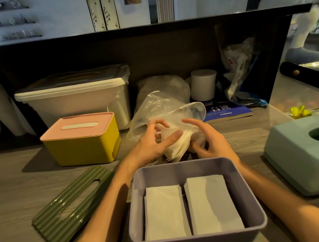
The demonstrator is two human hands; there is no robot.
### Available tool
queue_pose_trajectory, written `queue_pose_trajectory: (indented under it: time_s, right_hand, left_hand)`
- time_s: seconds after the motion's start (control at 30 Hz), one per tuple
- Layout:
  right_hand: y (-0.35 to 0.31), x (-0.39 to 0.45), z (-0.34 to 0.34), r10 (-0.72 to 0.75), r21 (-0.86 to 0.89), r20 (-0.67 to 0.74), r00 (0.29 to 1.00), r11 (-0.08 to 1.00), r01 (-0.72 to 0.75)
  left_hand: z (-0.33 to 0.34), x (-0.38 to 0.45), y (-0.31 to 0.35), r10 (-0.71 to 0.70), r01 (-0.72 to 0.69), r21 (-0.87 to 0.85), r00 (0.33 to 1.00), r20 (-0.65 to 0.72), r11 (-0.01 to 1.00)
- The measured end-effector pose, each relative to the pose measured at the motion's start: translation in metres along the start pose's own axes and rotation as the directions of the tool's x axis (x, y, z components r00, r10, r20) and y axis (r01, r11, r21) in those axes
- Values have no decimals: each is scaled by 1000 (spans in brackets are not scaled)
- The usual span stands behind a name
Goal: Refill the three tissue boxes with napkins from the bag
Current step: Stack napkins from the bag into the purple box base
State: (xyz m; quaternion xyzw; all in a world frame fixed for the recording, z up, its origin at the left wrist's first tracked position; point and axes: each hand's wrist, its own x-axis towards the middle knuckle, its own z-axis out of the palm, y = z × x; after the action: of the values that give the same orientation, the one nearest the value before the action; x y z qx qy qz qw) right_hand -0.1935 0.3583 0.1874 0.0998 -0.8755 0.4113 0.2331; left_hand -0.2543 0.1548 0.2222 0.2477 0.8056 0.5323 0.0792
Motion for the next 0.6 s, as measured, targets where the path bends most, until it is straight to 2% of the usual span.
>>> queue_pose_trajectory:
  time_s: [0.13, 0.27, 0.33, 0.43, 0.53, 0.6]
  right_hand:
    - [-2, -1, -3, 9, 21, -1, 1000, 1000, -9]
    - [1, 0, -2, 81, 89, -10, 997, 993, -80]
    - [1, 1, -5, 90, 128, 22, 996, 987, -92]
    - [-4, 2, -8, 76, 152, 39, 996, 985, -81]
    - [-7, 1, -5, 27, 86, 7, 1000, 996, -28]
    - [-7, 2, 0, -4, -21, 14, 1000, 1000, 4]
  left_hand:
    - [5, 2, -5, 31, -30, -71, 1000, 2, 997]
    - [10, 0, -2, 24, -24, 0, 995, 96, 1000]
    - [14, 0, -5, 74, -77, 53, 996, 50, 996]
    - [15, 3, -12, 133, -133, 4, 983, -124, 991]
    - [17, 4, -12, 131, -128, 36, 984, -117, 991]
    - [27, 3, -8, 103, -105, -18, 988, -115, 994]
